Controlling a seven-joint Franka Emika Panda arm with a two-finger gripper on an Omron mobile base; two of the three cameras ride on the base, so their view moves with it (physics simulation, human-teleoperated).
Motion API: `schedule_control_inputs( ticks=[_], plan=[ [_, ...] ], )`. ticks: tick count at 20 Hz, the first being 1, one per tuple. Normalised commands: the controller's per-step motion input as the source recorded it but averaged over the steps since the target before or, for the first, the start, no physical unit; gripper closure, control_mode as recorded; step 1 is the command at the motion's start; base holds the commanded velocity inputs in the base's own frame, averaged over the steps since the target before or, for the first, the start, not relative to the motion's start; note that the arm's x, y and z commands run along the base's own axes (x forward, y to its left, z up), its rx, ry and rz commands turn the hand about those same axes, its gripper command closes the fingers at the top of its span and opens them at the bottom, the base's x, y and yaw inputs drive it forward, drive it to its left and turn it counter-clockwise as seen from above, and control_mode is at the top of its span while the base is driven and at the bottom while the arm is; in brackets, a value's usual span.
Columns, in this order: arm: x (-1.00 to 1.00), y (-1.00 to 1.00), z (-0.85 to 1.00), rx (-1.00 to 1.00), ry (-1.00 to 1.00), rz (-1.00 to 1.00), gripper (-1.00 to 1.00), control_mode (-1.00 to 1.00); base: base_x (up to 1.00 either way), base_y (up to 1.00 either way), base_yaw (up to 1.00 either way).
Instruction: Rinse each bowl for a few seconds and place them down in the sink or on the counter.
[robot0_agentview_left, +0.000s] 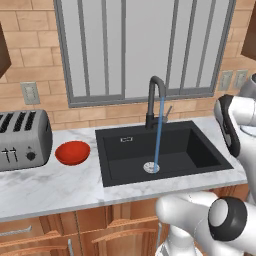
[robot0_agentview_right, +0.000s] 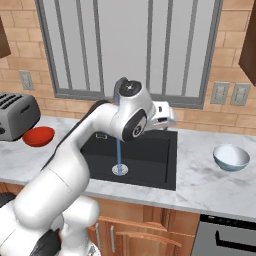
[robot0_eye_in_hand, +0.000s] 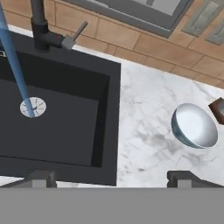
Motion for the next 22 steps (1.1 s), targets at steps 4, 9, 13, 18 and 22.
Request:
schedule_control_inputs(
  ticks=[4,9,13,18,22],
  plan=[
    [0.05,-0.13,0.00,0.00,0.15,0.03,-1.00,-1.00,0.00,0.00,0.00],
    [0.08,-0.12,-0.05,-0.01,0.07,0.03,-1.00,-1.00,0.00,0.00,0.00],
    [0.03,-0.12,-0.19,-0.04,-0.01,0.05,-1.00,-1.00,0.00,0.00,0.00],
    [0.05,-0.14,-0.21,-0.05,-0.01,0.06,-1.00,-1.00,0.00,0.00,0.00],
    [0.06,-0.12,-0.26,-0.07,0.00,0.05,-1.00,-1.00,0.00,0.00,0.00]
  ],
)
